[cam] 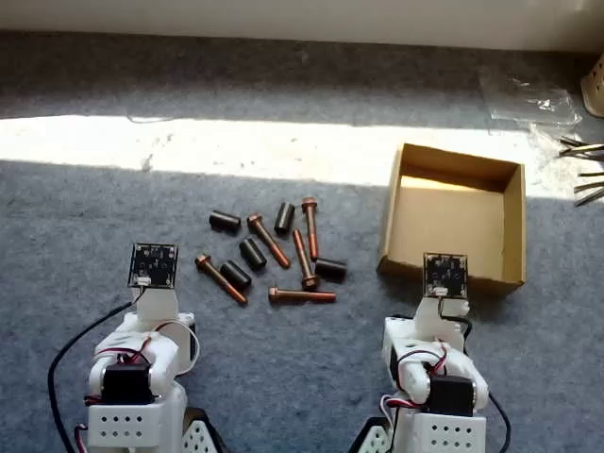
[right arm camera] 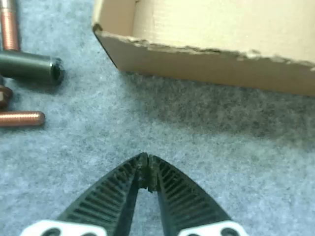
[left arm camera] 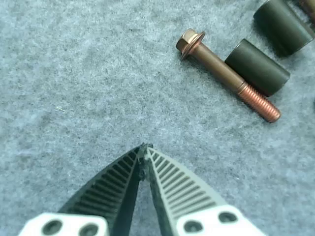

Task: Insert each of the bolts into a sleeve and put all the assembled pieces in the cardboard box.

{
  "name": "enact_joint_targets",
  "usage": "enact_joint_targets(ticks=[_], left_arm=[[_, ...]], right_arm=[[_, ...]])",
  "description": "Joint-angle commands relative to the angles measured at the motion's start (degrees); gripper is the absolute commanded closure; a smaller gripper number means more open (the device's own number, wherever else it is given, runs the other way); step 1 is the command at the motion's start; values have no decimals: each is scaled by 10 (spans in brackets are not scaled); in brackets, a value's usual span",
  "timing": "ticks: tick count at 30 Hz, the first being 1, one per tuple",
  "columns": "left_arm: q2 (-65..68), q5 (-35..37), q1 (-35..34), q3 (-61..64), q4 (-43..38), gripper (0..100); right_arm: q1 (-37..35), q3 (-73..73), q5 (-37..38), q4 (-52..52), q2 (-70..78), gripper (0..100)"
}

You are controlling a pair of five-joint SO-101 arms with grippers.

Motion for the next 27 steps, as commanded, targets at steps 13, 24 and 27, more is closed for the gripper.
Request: enact_joint_targets(ticks=[13, 24, 27], left_arm=[[3, 5, 68, 13, 1, 990], [3, 4, 74, 13, 0, 989], [3, 3, 66, 13, -2, 989]], right_arm=[[-5, 65, 1, -25, -5, 989], [-5, 65, 0, -42, -5, 989], [-5, 65, 1, -45, -5, 988]])
